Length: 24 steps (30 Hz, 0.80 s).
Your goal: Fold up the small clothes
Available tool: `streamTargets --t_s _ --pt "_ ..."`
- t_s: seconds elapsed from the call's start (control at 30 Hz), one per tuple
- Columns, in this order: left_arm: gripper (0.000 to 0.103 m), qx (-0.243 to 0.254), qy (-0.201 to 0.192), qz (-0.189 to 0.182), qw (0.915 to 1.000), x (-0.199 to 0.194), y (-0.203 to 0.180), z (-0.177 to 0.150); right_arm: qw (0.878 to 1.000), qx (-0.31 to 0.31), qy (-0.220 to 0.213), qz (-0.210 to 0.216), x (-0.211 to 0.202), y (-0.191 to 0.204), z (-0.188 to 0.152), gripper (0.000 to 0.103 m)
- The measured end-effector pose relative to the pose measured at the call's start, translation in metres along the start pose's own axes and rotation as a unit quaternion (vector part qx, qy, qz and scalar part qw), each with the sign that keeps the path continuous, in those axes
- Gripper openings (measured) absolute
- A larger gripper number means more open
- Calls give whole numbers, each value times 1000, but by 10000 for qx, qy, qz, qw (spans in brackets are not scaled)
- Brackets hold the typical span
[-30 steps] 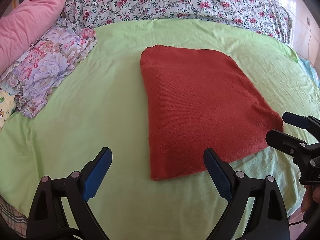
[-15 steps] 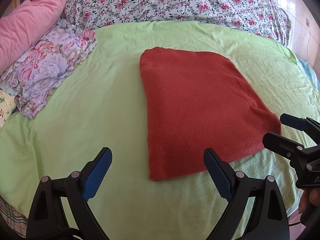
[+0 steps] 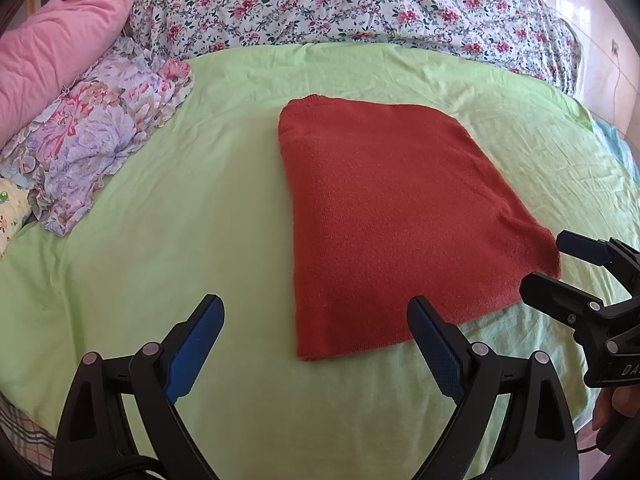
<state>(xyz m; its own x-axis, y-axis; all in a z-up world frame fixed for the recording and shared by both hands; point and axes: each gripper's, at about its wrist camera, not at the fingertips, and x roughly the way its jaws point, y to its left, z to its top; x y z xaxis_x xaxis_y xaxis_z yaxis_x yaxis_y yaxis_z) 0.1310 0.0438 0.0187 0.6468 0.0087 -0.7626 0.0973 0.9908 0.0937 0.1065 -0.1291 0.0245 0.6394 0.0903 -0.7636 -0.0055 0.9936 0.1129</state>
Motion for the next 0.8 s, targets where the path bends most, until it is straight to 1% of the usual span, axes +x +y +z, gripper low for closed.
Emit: streamTargets --t_s 0.43,0.57,0.63,0.8 --pt "93 19 17 -13 10000 2 -1 3 10000 -3 -11 3 -1 1 1 98" --pt "93 64 -87 111 9999 3 -1 8 10000 -16 -35 -9 -2 2 4 98" --pt "93 33 -108 116 9999 4 1 10 10000 -14 -35 -22 -1 0 8 98" --pt "93 -30 -30 68 10000 10 4 14 10000 29 -39 -10 1 -7 12 98"
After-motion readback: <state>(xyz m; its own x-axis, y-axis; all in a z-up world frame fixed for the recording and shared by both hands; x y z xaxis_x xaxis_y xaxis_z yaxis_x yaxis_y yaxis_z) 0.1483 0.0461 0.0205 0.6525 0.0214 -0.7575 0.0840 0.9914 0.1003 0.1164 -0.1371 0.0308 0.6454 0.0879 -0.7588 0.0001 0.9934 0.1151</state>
